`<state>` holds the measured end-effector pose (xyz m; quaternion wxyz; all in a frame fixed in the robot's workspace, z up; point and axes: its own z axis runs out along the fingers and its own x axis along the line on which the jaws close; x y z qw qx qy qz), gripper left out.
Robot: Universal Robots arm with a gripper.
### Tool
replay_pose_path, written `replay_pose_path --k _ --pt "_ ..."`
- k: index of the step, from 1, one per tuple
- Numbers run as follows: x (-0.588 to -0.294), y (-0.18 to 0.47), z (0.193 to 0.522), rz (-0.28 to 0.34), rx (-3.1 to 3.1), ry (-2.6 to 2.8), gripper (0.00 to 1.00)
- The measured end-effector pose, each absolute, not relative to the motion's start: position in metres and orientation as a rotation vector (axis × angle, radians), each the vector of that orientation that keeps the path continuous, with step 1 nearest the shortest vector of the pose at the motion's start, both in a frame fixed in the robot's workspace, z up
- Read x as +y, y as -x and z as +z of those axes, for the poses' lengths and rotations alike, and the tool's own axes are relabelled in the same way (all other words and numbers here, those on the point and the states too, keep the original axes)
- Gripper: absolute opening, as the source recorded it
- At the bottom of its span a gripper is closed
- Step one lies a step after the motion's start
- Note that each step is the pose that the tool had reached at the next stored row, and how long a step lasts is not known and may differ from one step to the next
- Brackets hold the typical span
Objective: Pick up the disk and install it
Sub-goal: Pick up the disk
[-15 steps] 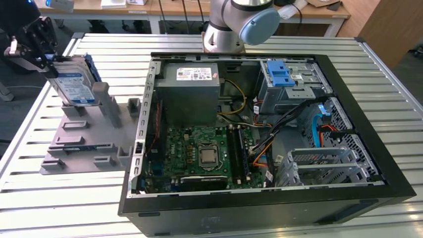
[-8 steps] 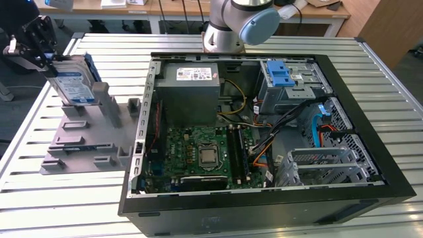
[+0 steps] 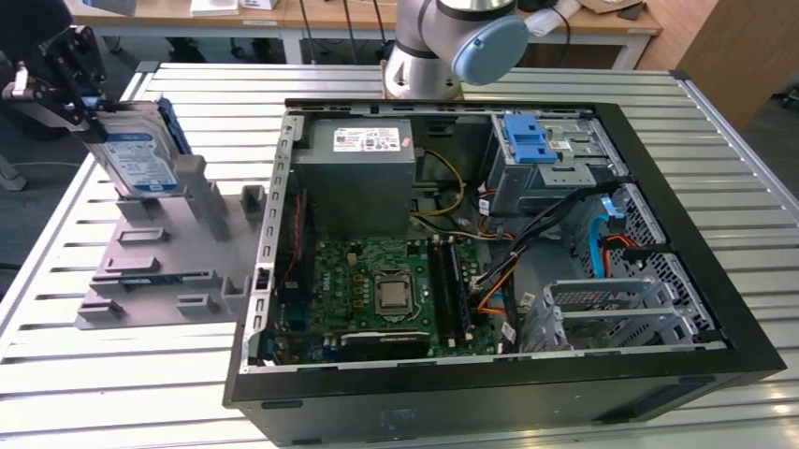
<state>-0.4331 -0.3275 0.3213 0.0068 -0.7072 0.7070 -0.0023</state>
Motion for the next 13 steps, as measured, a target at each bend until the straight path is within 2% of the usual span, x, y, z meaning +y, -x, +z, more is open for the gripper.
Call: replay_pose_path --k 13 --pt "-0.327 0.433 0.335 -0.007 2.211 2.212 0.36"
